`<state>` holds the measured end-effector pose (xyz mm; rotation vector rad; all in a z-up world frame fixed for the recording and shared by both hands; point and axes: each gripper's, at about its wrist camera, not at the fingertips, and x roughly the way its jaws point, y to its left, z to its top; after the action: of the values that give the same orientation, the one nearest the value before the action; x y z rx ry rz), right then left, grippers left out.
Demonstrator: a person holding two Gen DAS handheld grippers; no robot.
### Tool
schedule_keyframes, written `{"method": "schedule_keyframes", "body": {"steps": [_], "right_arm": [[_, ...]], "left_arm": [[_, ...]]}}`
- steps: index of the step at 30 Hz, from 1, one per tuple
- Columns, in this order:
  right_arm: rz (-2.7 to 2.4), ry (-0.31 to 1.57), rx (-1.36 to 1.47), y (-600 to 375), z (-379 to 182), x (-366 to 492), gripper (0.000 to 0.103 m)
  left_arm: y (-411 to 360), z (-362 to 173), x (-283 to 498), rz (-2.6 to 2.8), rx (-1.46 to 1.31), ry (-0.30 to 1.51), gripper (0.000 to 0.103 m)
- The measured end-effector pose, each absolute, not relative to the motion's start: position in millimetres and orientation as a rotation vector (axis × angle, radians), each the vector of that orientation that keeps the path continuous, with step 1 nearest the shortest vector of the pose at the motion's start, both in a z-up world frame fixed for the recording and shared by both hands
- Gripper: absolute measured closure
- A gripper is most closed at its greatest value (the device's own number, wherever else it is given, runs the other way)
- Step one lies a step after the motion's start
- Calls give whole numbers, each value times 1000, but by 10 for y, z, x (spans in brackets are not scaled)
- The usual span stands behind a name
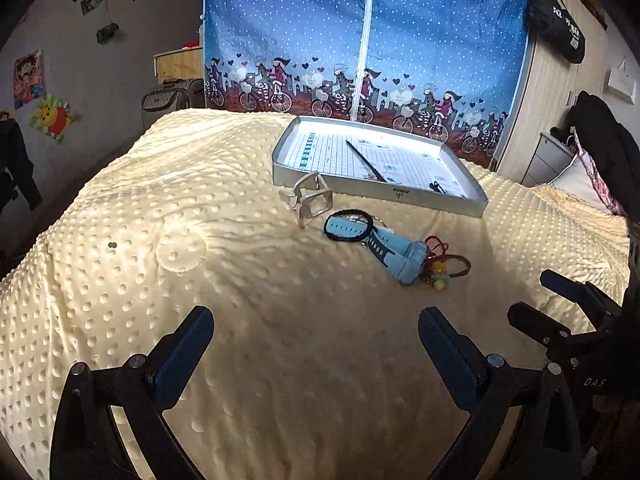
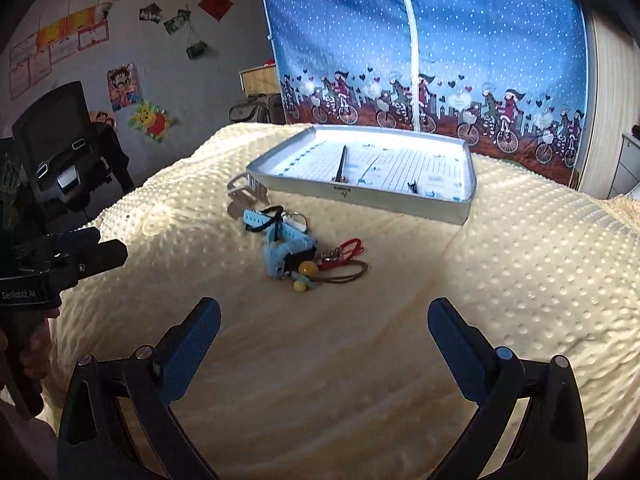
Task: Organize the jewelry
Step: 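Withdraw both tools from the tray back toward the remaining jewelry, then grasp the blue watch with the right tool while the left tool grasps the silver metal clip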
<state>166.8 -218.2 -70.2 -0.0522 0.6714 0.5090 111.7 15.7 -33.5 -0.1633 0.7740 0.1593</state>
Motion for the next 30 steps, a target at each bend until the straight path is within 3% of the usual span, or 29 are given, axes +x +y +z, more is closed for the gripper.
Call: {"method": "schedule_keyframes", "body": {"steps": [14, 23, 30], "right_arm": [[587, 778, -13, -1936, -1010, 2126, 1], [669, 730, -23, -1757, -981, 2301, 2], [781, 748, -69, -1495, -1012, 2684, 21]], "left_arm": [[385, -484, 1467, 172, -187, 798, 0], [504, -533, 1817, 124, -192, 815, 0], [760, -561, 2238, 66, -260, 836, 0]]}}
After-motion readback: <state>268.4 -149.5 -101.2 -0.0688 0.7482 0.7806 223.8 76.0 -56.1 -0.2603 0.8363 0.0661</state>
